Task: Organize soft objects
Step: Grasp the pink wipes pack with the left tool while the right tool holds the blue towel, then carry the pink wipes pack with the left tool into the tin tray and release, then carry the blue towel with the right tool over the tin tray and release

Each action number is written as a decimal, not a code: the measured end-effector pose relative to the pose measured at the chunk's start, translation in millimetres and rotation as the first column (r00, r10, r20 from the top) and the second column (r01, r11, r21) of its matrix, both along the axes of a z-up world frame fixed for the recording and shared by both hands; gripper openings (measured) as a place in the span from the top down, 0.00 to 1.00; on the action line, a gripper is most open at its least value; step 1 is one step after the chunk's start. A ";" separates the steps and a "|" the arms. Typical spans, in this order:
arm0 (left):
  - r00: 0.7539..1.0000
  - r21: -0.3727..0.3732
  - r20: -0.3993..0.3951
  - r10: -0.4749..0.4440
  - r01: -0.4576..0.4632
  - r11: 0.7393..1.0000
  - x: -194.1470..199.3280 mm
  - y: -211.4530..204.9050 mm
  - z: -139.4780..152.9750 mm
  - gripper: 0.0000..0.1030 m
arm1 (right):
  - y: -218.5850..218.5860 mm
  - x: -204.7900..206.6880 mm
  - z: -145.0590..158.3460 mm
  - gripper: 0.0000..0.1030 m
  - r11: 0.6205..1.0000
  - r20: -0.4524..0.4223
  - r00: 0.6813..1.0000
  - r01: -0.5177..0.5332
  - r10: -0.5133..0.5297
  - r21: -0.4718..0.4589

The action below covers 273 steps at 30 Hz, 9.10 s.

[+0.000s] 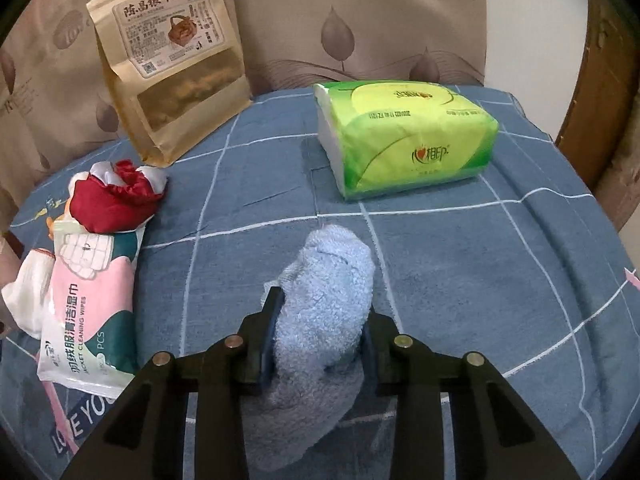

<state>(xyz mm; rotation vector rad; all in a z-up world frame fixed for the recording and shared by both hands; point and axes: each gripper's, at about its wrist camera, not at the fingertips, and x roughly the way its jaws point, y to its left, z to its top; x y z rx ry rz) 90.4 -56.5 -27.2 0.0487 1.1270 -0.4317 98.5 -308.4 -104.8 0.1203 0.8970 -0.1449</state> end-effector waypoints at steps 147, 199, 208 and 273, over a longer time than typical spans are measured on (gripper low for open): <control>0.896 0.498 0.110 0.431 -0.425 0.756 106.4 360.9 -27.0 0.42 | 6.8 0.6 -13.0 0.52 0.997 -0.009 0.998 -0.057 0.057 -0.053; 0.754 0.302 0.325 0.571 -0.655 0.693 -38.9 321.8 -8.5 0.42 | 33.2 -25.6 9.9 0.74 0.996 -0.030 0.999 -0.041 0.038 -0.073; 0.734 0.273 0.337 0.590 -0.676 0.685 -44.4 334.4 -8.2 0.42 | 73.5 -25.3 34.2 0.74 0.991 0.004 0.994 -0.105 0.106 -0.089; 0.463 0.104 0.286 0.839 -0.885 0.454 -94.9 468.2 16.0 0.42 | 519.6 11.2 45.3 0.68 0.633 -0.008 0.633 -0.773 0.774 0.048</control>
